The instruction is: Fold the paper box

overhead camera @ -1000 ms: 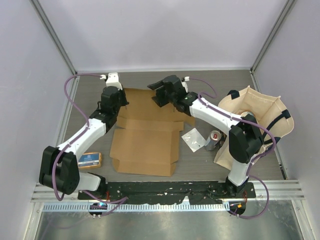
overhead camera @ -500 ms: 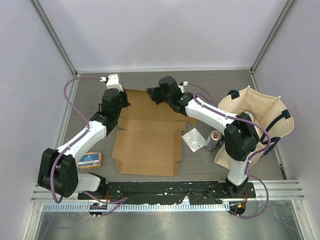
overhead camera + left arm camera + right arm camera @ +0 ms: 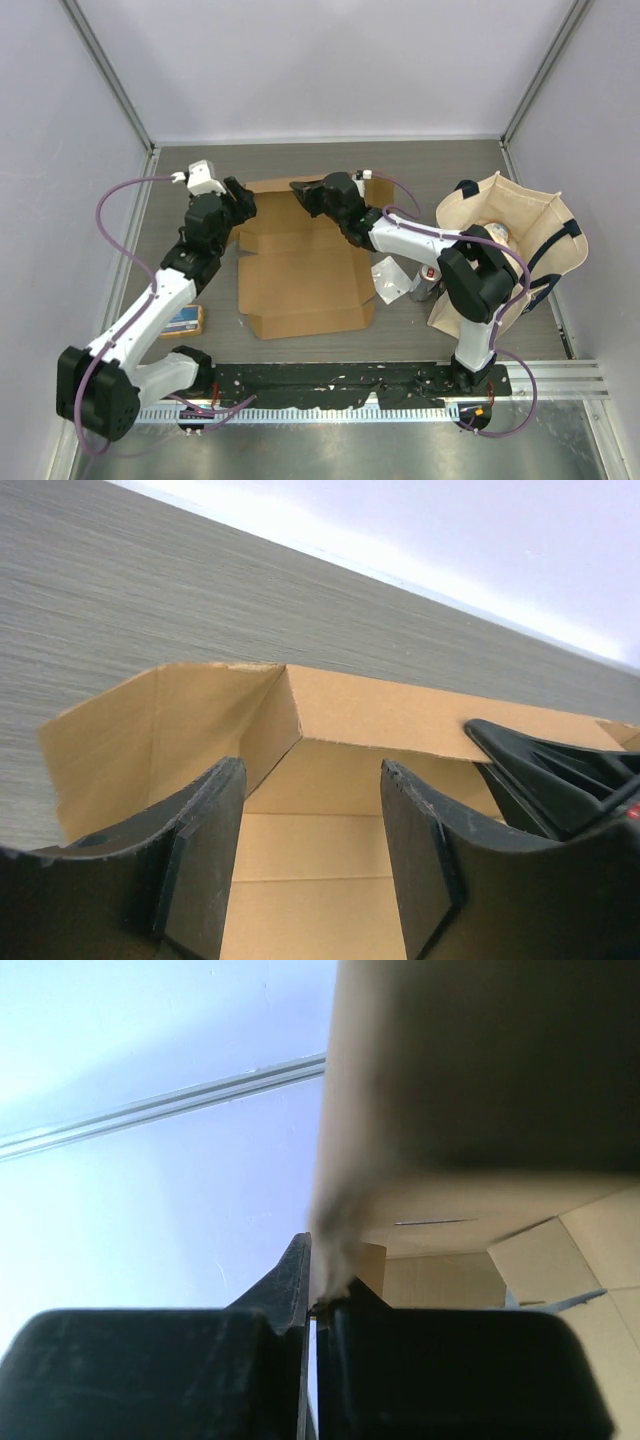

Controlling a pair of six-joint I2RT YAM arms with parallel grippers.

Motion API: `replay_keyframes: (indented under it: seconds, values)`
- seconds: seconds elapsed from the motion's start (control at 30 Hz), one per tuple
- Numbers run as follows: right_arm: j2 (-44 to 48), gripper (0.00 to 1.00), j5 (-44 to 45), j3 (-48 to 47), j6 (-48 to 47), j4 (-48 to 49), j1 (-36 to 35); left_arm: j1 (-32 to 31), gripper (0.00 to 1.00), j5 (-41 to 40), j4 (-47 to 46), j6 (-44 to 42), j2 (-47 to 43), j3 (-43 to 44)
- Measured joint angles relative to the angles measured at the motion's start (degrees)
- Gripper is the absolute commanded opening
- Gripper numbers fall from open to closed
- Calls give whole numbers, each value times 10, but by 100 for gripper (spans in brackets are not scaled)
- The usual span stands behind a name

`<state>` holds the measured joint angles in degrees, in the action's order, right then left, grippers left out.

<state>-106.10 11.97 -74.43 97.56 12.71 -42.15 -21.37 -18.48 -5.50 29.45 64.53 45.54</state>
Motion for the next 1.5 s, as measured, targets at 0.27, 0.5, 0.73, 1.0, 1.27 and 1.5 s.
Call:
replay_keyframes:
  seconds: [0.27,0.5,0.73,1.0,1.27,1.5]
  values:
    - [0,2,-12,72,-66,137,0,5,64,-45,117,76,-154,-50]
    - [0,2,-35,122,-99,231,0,53,70,-111,226,142,-207,-53]
    - [0,2,-52,143,-104,273,1,212,64,-25,260,195,-134,-30]
    - [0,2,-59,147,-104,291,4,300,47,178,229,218,107,52]
    - [0,2,-61,148,-99,297,4,296,33,343,173,227,212,49]
    - [0,2,-59,151,-87,302,7,273,32,420,143,226,170,-4]
